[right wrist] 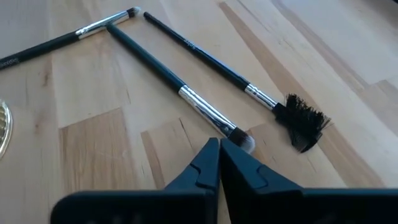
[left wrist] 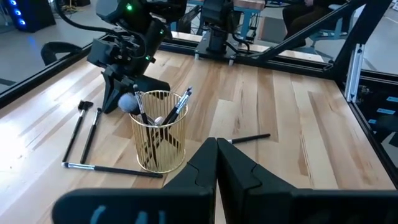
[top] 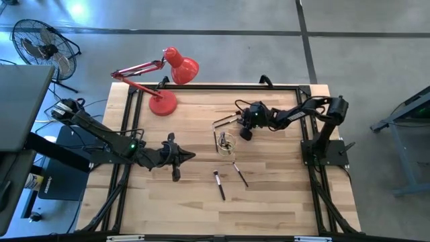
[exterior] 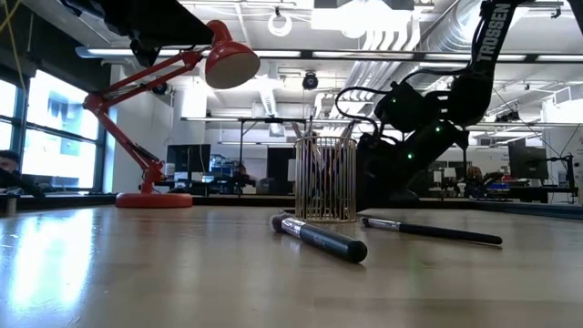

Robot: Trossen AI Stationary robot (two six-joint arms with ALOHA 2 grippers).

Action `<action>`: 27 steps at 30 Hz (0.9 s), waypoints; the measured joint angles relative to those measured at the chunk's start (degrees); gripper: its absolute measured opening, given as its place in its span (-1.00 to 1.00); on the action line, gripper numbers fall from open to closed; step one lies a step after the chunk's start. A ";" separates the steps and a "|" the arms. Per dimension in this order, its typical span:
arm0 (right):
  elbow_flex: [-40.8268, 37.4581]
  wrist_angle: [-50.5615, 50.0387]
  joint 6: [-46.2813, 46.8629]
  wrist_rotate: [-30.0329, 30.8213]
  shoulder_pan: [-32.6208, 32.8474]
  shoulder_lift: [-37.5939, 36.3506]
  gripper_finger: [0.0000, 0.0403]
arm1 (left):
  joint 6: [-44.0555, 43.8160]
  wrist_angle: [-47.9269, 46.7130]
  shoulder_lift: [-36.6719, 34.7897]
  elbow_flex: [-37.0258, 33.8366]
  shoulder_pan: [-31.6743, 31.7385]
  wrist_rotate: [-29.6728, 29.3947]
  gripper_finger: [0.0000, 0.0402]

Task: Put items in baskets/containers
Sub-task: Put the eyeshadow brush into the wire organizer

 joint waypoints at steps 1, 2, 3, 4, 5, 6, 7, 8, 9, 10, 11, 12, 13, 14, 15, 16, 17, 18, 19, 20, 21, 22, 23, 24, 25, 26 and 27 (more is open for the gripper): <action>-0.04 -0.04 0.46 -0.13 -0.14 -0.13 -0.93 | 0.00 -0.07 0.00 0.00 0.00 0.00 -1.00; -0.10 -0.36 0.47 -0.25 -0.22 -0.40 -0.92 | -0.02 -0.15 0.00 0.00 0.00 0.00 -1.00; -0.18 -0.99 0.33 -0.42 -0.30 -0.80 -0.91 | -0.02 -0.25 0.02 0.00 0.02 0.00 -1.00; -0.23 -1.56 0.19 -0.41 -0.35 -1.11 -0.90 | -0.02 -0.40 0.02 0.00 0.01 0.00 -1.00; -0.23 -2.16 0.27 -0.25 -0.35 -1.57 -0.89 | -0.11 -0.59 0.02 0.02 0.00 0.00 -1.00; -0.26 -3.09 0.63 -0.13 -0.35 -2.07 -0.88 | -0.41 -0.89 0.02 0.02 0.00 0.00 -1.00; -0.27 -4.10 0.80 -0.07 -0.37 -2.67 -0.86 | -0.49 -1.19 0.02 0.02 0.00 0.00 -1.00; -0.30 -5.16 0.98 0.00 -0.39 -3.26 -0.84 | -0.52 -1.29 0.02 0.02 0.01 0.02 -1.00; -0.42 -5.61 0.96 0.08 -0.39 -3.61 -0.82 | -0.52 -1.26 0.02 0.02 0.02 0.00 -1.00; -0.47 -5.68 0.89 0.20 -0.39 -3.86 -0.80 | -0.54 -1.19 0.02 0.02 0.01 0.03 -1.00; -0.48 -5.59 0.69 0.36 -0.38 -3.99 -0.77 | -0.55 -1.20 0.02 0.02 0.01 0.14 -1.00; -0.57 -5.23 0.11 0.56 -0.37 -4.00 -0.74 | -0.59 -1.22 0.02 0.02 0.00 0.50 -1.00; -0.61 -4.83 -0.54 0.85 -0.35 -4.00 -0.71 | -0.63 -1.21 0.02 0.02 0.02 1.04 -1.00; -0.63 -4.53 -1.19 1.12 -0.35 -4.00 -0.67 | -0.63 -1.18 0.02 0.02 0.01 1.29 -1.00; -0.66 -4.15 -1.84 1.34 -0.35 -4.00 -0.64 | -0.66 -1.18 0.02 0.02 0.00 1.33 -1.00; -0.67 -3.73 -2.35 1.45 -0.36 -4.00 -0.61 | -0.66 -1.18 0.02 0.02 0.00 1.36 -1.00; -0.67 -3.23 -2.83 1.51 -0.37 -4.00 -0.59 | -0.67 -1.18 0.02 0.02 0.00 1.36 -1.00; -0.67 -2.83 -3.40 1.63 -0.37 -4.00 -0.56 | -0.67 -1.15 0.02 0.02 0.00 1.36 -1.00; -0.67 -2.55 -3.93 1.72 -0.37 -4.00 -0.54 | -0.66 -1.13 0.02 0.02 0.00 1.36 -1.00; -0.69 -2.12 -4.77 1.83 -0.42 -3.88 -0.51 | -0.68 -1.11 0.02 0.02 0.00 1.36 -1.00; -0.71 -1.70 -5.34 2.03 -0.50 -3.83 -0.48 | -0.68 -1.12 0.02 0.02 0.02 1.36 -1.00; -0.72 -1.40 -5.78 2.13 -0.70 -3.81 -0.46 | -0.66 -1.12 0.02 0.02 0.02 1.36 -1.00; -0.74 -0.97 -6.26 1.91 -0.99 -3.79 -0.43 | -0.68 -1.10 0.02 0.02 0.01 1.35 -1.00; -0.72 -0.52 -6.39 1.44 -1.32 -3.78 -0.40 | -0.68 -1.09 0.02 0.02 0.02 1.36 -1.00; -0.72 -0.18 -6.38 0.80 -1.69 -3.74 -0.38 | -0.68 -1.10 0.02 0.02 0.00 1.36 -1.00; -0.72 0.15 -6.40 0.03 -2.04 -3.73 -0.36 | -0.66 -1.09 0.02 0.02 0.00 1.36 -1.00; -0.74 0.61 -6.44 -0.41 -2.26 -3.68 -0.33 | -0.68 -1.08 0.02 0.02 0.00 1.36 -1.00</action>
